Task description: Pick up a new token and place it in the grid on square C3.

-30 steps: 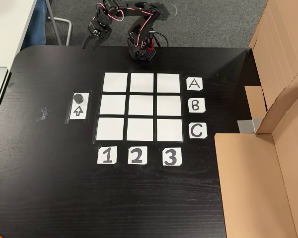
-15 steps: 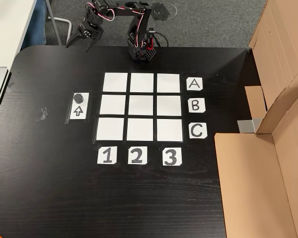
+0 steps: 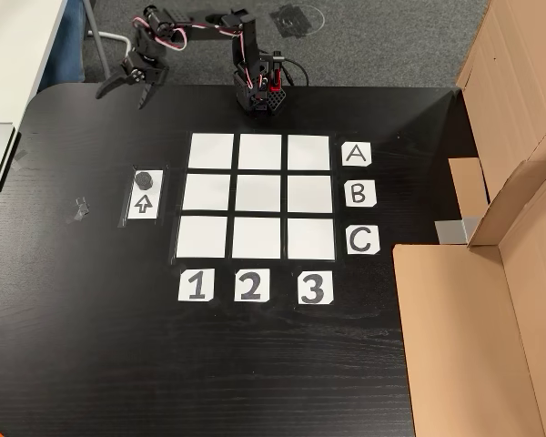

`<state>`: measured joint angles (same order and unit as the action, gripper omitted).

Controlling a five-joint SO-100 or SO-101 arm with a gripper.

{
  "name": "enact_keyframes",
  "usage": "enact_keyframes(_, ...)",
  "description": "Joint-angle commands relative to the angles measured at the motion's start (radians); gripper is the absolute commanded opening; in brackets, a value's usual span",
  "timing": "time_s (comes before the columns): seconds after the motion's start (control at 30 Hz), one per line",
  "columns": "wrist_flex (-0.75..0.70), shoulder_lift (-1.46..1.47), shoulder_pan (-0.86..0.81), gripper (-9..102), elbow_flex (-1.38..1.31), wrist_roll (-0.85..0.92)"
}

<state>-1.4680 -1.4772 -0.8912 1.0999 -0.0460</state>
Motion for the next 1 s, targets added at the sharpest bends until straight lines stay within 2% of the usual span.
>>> enact_keyframes(0.0, -0.008, 0.067, 0.014, 49, -0.109, -0.020)
enact_keyframes(0.47, -0.032, 0.373, 0.072, 51, -0.360, -0.044)
enact_keyframes(0.97, -0.218, 0.611, 0.161, 58, -0.578, -0.110)
